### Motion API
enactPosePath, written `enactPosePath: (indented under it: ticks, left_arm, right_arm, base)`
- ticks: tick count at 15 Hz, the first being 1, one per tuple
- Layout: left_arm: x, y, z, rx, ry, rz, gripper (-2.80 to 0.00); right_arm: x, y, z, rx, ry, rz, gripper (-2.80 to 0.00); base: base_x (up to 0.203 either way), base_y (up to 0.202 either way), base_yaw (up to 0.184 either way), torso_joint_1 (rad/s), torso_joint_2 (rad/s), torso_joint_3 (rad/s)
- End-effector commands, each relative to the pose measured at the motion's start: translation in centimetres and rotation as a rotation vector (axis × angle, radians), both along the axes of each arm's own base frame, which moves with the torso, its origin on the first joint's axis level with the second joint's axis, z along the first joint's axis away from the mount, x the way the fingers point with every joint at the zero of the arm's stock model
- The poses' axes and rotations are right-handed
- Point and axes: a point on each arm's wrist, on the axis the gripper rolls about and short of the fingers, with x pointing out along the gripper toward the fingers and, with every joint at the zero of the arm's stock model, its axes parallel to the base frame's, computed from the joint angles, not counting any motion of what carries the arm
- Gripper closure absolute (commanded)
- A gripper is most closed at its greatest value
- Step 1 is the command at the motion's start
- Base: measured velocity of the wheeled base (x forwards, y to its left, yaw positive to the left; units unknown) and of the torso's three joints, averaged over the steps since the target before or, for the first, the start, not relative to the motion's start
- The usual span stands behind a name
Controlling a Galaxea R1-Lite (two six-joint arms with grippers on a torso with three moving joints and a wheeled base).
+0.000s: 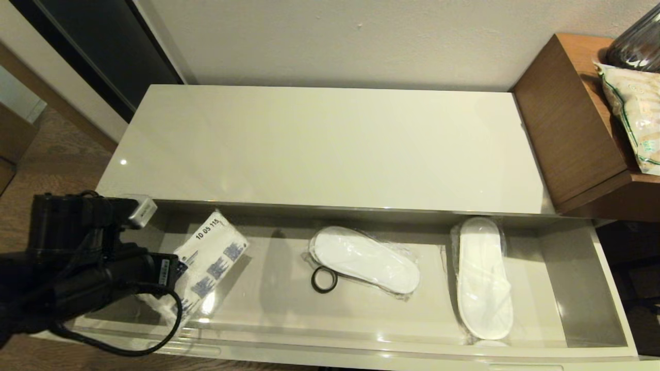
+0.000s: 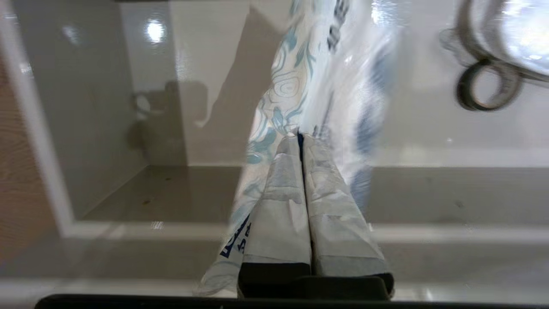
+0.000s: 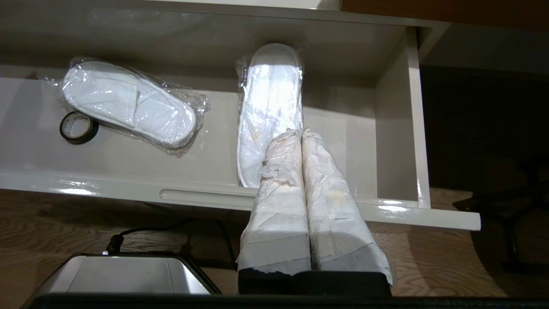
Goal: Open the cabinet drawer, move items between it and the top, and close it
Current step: Take out the tissue from the drawer
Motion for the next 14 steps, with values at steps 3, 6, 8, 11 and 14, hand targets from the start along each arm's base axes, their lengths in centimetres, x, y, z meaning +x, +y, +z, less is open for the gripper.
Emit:
enactPosePath:
  ticks: [3,6,8,11,14]
  left_arm:
    - [-5.5,0.6,4.1,-0.021,-0.075,-0.020,0.00]
    - [-7.4,0.8,6.1,-0.034,-0.061,-0.044,0.00]
    - [-7.0,0.8,5.0,-0.037,0.000,-0.055,0.00]
    - [-3.3,0.2,1.9,-0.028,0.166,-0.037,0.00]
    - [2.6,-0.6,-2.4,-0.029,0.265,0.007,-2.80]
  right_arm:
    - [0.0,0.0,0.0,0.000,-0.003,0.000,0.00]
    - [0.0,0.0,0.0,0.000,-0.003,0.000,0.00]
    - [0.0,0.0,0.0,0.000,-0.003,0.000,0.00]
    - [0.0,0.0,0.0,0.000,-0.003,0.000,0.00]
    - [0.0,0.0,0.0,0.000,-0.003,0.000,0.00]
  base:
    - [0.000,0.000,0.000,0.000,0.00,0.000]
    - [0.000,0.000,0.000,0.000,0.00,0.000]
    - [0.000,0.000,0.000,0.000,0.00,0.000]
    - [0.000,0.000,0.000,0.000,0.00,0.000]
    - [0.000,0.000,0.000,0.000,0.00,0.000]
